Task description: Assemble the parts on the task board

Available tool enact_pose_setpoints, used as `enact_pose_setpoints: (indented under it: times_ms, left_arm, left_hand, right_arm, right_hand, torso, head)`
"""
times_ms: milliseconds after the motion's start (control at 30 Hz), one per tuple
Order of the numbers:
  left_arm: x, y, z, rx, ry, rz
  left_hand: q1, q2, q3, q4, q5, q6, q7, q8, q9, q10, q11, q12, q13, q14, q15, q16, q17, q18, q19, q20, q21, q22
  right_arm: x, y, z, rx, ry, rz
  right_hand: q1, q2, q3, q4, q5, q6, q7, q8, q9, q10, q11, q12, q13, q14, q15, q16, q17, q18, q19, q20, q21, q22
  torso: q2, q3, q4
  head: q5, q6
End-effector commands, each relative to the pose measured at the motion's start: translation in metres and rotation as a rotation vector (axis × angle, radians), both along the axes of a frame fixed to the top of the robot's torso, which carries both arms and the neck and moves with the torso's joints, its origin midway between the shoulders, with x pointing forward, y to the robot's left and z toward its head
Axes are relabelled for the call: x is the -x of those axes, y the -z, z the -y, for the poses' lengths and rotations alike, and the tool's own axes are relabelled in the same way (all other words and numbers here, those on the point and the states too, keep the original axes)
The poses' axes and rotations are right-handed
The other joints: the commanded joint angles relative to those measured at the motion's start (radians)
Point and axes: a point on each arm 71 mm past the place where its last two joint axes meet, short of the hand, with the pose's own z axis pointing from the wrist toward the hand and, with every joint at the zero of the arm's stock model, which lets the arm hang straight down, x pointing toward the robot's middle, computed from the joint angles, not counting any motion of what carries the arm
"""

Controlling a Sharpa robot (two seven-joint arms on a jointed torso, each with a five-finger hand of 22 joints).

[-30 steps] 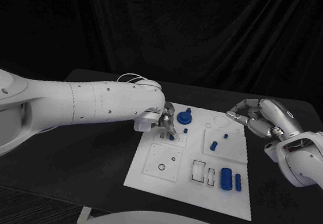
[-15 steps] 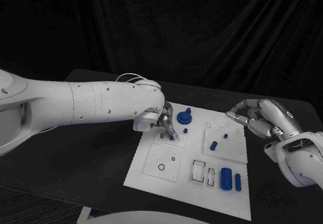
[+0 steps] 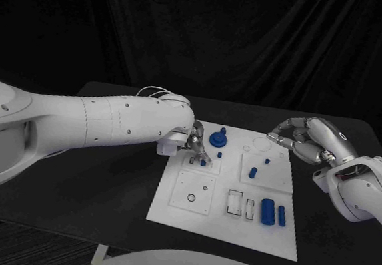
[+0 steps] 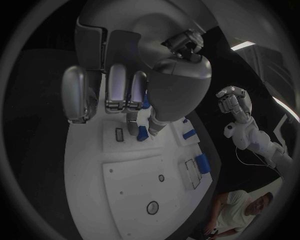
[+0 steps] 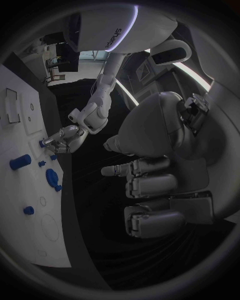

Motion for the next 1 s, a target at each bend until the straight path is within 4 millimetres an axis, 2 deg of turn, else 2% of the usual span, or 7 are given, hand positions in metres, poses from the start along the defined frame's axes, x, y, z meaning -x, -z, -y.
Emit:
enact_pose_setpoints:
  times_ms: [33,533,700,767,867,933,1000]
  left_arm:
    - [0.000,-0.001,0.003,0.048,0.000,0.024]
    - [0.001,-0.022,-0.009,0.178,0.003,0.131]
    - [-0.002,-0.039,-0.019,0.209,0.010,0.172]
    - [-0.002,-0.045,-0.023,0.220,0.012,0.186]
    - [-0.004,-0.056,-0.031,0.238,0.016,0.212]
    - [-0.007,-0.062,-0.038,0.251,0.010,0.235]
    - [-0.009,-0.066,-0.043,0.260,0.002,0.254]
  left_hand:
    - [-0.020,-0.003,-0.015,0.009,-0.006,-0.005,-0.003,0.011,0.007,0.106,-0.006,0.003,0.263,0.107,-0.007,0.003,0.263,0.015,0.019,-0.007,0.005,0.193]
    - [-0.040,-0.009,-0.049,0.043,-0.008,0.013,-0.015,0.040,0.031,0.106,-0.016,0.003,0.263,0.107,-0.016,0.003,0.263,0.010,0.030,-0.015,0.030,0.200]
    - [0.004,0.012,-0.036,0.032,0.002,0.016,-0.021,0.044,0.032,0.106,-0.022,0.003,0.263,0.107,-0.020,0.003,0.263,0.009,0.034,-0.019,0.038,0.202]
    - [0.057,0.031,-0.014,0.014,0.055,0.009,-0.022,0.015,0.004,0.106,-0.022,0.003,0.263,0.107,-0.022,0.003,0.263,0.009,0.034,-0.022,0.039,0.202]
    - [0.075,0.039,-0.007,0.021,0.072,0.018,-0.018,-0.025,-0.039,0.106,-0.018,0.003,0.263,0.107,-0.019,0.003,0.263,0.009,0.034,-0.021,0.040,0.202]
    - [0.126,0.050,0.027,0.025,0.109,0.033,0.001,-0.141,-0.182,0.106,-0.003,0.003,0.263,0.107,-0.007,0.003,0.263,0.008,0.033,-0.010,0.038,0.202]
    - [0.149,0.045,0.043,0.025,0.137,0.040,0.015,-0.209,-0.269,0.106,0.011,0.003,0.263,0.107,0.003,0.003,0.263,0.008,0.032,-0.002,0.039,0.202]
  right_arm:
    - [0.000,0.001,0.001,0.004,0.007,-0.009]
    - [0.002,0.000,0.007,0.002,0.017,0.003]
    - [0.002,-0.001,0.008,0.002,0.019,0.006]
    - [0.002,-0.001,0.009,0.002,0.020,0.007]
    - [0.003,-0.001,0.010,0.003,0.021,0.007]
    - [0.003,-0.001,0.011,0.004,0.018,0.006]
    - [0.003,-0.001,0.011,0.005,0.016,0.005]
  right_hand:
    - [-0.006,0.006,-0.006,-0.001,-0.005,0.001,0.002,-0.005,-0.001,0.104,-0.007,0.001,0.261,0.104,-0.004,0.003,0.263,0.000,0.086,-0.004,-0.002,0.253]
    - [-0.012,0.006,-0.010,0.001,-0.009,0.001,0.002,-0.005,-0.002,0.104,-0.006,0.001,0.261,0.104,-0.004,0.003,0.263,0.000,0.085,-0.004,-0.003,0.252]
    - [-0.012,0.006,-0.010,0.001,-0.009,0.001,0.002,-0.005,-0.002,0.104,-0.006,0.001,0.261,0.104,-0.004,0.003,0.263,0.000,0.086,-0.004,-0.003,0.252]
    - [-0.012,0.006,-0.010,0.001,-0.009,0.001,0.002,-0.005,-0.002,0.104,-0.006,0.001,0.261,0.104,-0.004,0.003,0.263,0.000,0.086,-0.004,-0.003,0.252]
    - [-0.014,0.007,-0.011,0.001,-0.010,0.001,0.002,-0.005,-0.002,0.104,-0.006,0.001,0.261,0.104,-0.004,0.003,0.263,0.000,0.085,-0.004,-0.003,0.252]
    - [-0.014,0.007,-0.011,0.001,-0.010,0.001,0.002,-0.005,-0.002,0.104,-0.006,0.001,0.261,0.104,-0.004,0.003,0.263,0.000,0.085,-0.004,-0.003,0.252]
    - [-0.014,0.007,-0.011,0.001,-0.010,0.001,0.002,-0.005,-0.002,0.104,-0.006,0.001,0.261,0.104,-0.004,0.003,0.263,0.000,0.085,-0.004,-0.003,0.252]
  torso:
    - [0.000,0.0002,0.0004]
    - [0.001,-0.0005,-0.0004]
    - [0.000,-0.0003,-0.0012]
    - [0.000,-0.0001,-0.0010]
    - [0.000,-0.0001,-0.0001]
    - [0.001,-0.0007,0.0009]
    - [0.001,-0.0008,0.0009]
  head:
    - [-0.003,0.000]
    - [-0.017,0.000]
    - [-0.021,0.000]
    - [-0.023,0.000]
    - [-0.027,0.000]
    - [-0.030,0.000]
    - [-0.033,0.000]
